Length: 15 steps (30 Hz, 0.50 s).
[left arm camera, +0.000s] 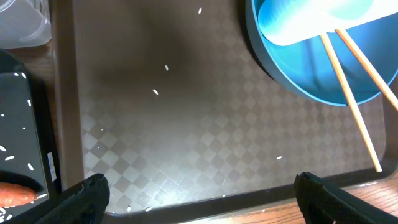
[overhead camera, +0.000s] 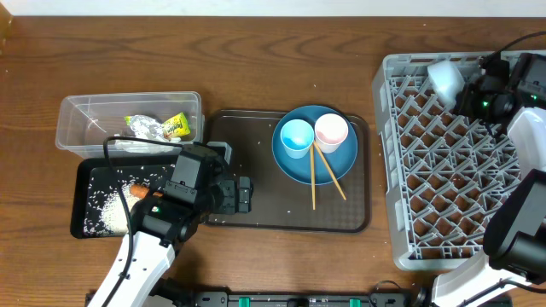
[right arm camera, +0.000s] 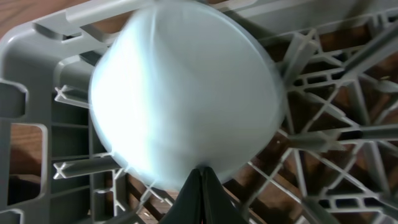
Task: Sort waste into correct bins and load items into the dishwasher rack
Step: 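Lower the bowl upside down into the rack's far corner and release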
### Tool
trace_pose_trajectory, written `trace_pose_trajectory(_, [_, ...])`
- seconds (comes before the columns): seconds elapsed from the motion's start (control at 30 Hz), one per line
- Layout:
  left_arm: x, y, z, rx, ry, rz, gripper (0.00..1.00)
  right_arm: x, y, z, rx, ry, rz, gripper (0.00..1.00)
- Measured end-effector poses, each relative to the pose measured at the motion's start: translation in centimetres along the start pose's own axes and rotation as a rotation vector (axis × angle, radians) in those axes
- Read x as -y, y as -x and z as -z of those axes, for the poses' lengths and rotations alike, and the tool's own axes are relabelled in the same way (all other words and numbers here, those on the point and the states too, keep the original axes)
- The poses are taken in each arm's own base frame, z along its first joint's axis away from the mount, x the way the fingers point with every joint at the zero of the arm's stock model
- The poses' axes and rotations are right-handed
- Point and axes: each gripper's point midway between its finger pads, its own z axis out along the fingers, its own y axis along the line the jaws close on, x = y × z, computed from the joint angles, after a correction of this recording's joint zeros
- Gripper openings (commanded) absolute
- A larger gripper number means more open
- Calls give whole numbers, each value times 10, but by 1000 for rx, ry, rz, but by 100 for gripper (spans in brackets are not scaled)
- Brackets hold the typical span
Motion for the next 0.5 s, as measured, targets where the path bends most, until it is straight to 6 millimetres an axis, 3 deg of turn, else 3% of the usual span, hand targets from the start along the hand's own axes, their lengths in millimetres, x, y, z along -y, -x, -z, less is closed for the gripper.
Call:
trace_pose_trajectory(0.37, [0,0,0,0,0,0,98,-30,1,-3,-1,78,37,1])
trace_pose_trajectory(0.5, [0,0,0,0,0,0,98,-37,15,18,52,75,58,1])
